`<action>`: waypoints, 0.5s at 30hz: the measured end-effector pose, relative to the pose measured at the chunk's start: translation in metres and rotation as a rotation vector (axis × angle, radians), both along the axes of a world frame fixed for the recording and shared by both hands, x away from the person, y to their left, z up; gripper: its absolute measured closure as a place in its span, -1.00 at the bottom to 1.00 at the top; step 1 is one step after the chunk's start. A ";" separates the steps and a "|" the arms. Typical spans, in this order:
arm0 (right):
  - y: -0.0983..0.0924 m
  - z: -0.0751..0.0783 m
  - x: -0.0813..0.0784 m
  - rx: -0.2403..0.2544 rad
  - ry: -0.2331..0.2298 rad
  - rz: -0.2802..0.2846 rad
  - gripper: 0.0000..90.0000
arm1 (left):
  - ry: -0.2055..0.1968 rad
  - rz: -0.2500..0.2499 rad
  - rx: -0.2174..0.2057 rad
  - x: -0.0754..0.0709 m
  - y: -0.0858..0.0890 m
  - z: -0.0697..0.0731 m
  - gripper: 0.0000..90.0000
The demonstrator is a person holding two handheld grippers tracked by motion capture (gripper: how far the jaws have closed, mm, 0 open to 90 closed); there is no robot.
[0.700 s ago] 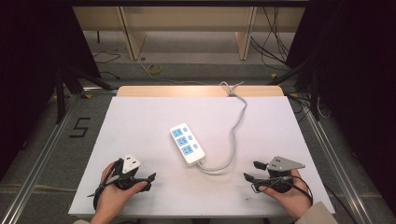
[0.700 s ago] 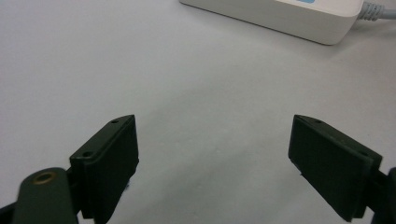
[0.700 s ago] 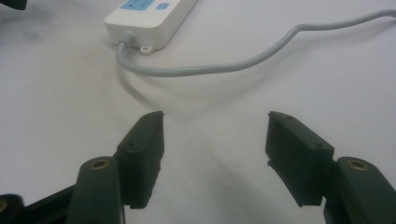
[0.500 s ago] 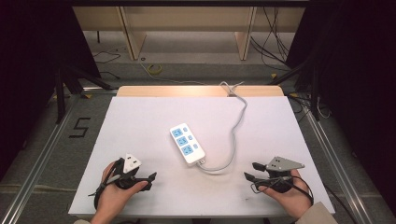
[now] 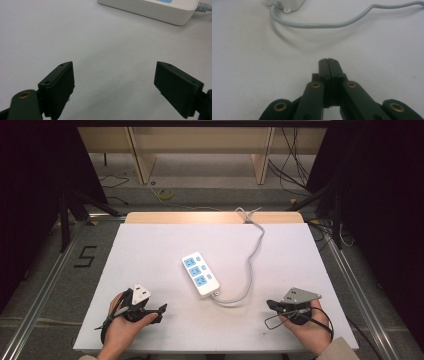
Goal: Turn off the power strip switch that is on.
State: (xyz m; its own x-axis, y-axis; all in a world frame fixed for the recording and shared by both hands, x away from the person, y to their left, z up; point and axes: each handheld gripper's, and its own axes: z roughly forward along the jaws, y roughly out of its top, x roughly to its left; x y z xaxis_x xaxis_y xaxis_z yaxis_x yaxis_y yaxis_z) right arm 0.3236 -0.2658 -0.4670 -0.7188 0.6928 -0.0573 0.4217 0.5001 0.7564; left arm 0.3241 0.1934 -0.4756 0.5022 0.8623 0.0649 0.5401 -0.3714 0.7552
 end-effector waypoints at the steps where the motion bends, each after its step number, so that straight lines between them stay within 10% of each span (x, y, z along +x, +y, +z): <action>1: 0.000 0.000 0.000 0.000 0.000 0.000 1.00 | 0.001 0.000 0.001 0.000 0.000 0.000 -0.64; 15: 0.008 0.006 0.003 0.023 0.028 -0.008 1.00 | 0.000 0.003 -0.005 0.000 0.000 0.001 -0.64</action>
